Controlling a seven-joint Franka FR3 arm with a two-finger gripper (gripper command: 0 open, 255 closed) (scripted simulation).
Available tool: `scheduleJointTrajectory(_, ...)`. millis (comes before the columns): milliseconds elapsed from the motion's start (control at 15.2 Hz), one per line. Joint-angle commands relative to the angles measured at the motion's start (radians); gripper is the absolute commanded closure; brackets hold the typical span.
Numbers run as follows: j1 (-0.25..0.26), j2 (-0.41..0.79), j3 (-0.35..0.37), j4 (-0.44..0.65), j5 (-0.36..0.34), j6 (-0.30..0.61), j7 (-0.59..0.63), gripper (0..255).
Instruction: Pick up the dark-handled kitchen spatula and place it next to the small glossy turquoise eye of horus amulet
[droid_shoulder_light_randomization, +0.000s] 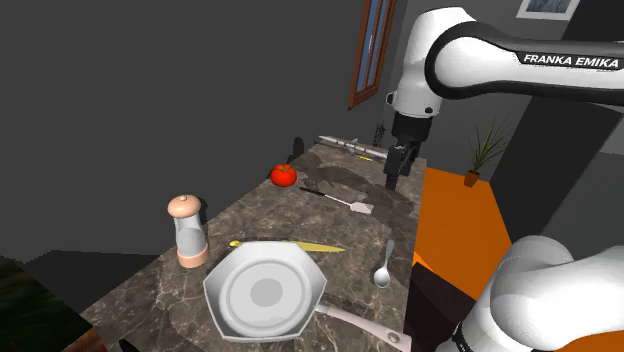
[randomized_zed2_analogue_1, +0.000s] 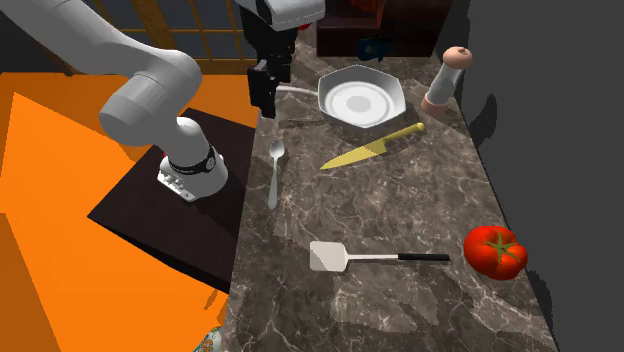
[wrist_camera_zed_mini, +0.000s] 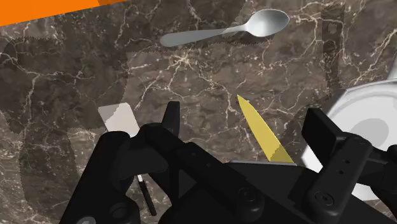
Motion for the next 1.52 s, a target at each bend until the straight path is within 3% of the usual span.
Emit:
scheduleJointTrajectory(0, 0.0, 0.0, 0.0, 0.0, 0.0, 0.0, 0.0, 0)
scheduleJointTrajectory(726, -0.016, 0.31, -0.117, -0.004, -0.054, 0.356, -0.186, 0)
scheduleJointTrajectory(1452, -0.014, 0.714, -0.204, 0.174, 0.001, 0.617, -0.389, 0)
